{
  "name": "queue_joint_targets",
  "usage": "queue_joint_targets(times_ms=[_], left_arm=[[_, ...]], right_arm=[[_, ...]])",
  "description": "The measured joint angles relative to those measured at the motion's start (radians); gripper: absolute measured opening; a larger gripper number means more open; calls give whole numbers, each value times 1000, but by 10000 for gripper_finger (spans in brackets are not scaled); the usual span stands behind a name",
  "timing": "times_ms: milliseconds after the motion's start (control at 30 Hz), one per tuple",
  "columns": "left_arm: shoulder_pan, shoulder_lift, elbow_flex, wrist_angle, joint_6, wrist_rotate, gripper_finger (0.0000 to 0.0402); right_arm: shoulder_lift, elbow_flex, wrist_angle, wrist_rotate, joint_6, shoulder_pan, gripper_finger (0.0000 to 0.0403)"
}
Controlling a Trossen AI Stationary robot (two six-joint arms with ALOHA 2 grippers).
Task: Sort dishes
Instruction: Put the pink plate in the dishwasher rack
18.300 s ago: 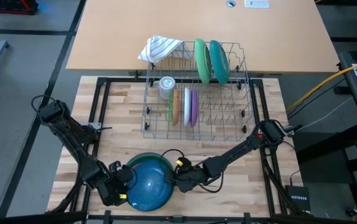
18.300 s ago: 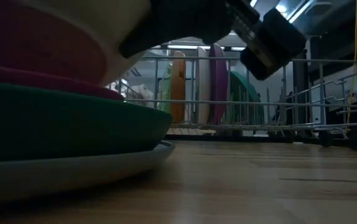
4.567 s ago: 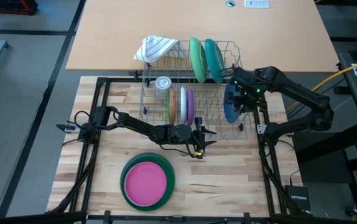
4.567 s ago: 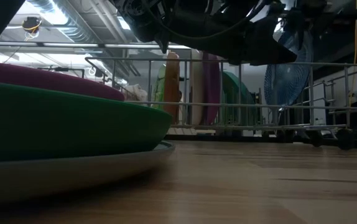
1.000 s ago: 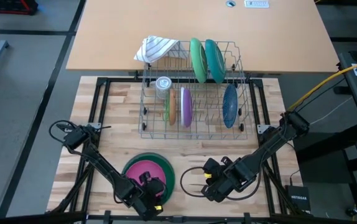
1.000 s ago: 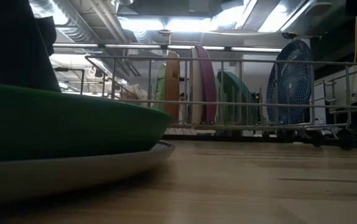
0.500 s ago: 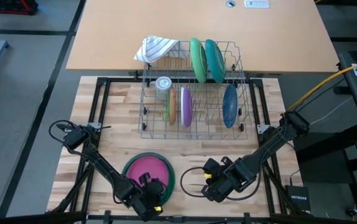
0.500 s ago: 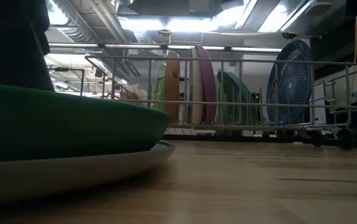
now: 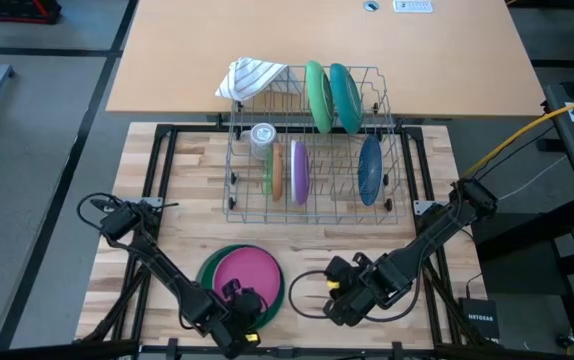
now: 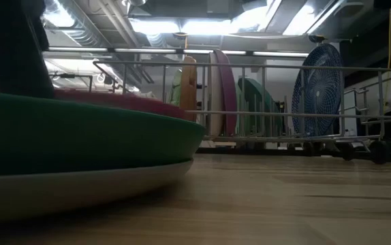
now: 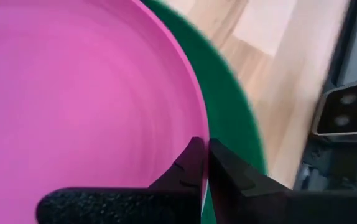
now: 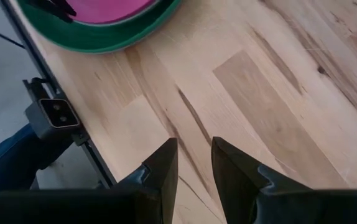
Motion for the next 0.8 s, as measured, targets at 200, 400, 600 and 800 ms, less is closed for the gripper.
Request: queue_joint_targets(times_ms=[200, 400, 600, 800], left_arm=[[-2, -10, 55, 6, 51, -32, 3], [-1, -10, 117, 8, 115, -53, 2], [-1, -10, 149, 6, 157, -57, 1], [2, -10, 153, 4, 158, -60, 1]], right_arm=[[0, 0, 43, -1, -73, 0, 101], [0, 0, 136, -1, -289, 0, 101], [0, 0, 293, -1, -532, -1, 101], [10, 0, 398, -2, -623, -10, 101]])
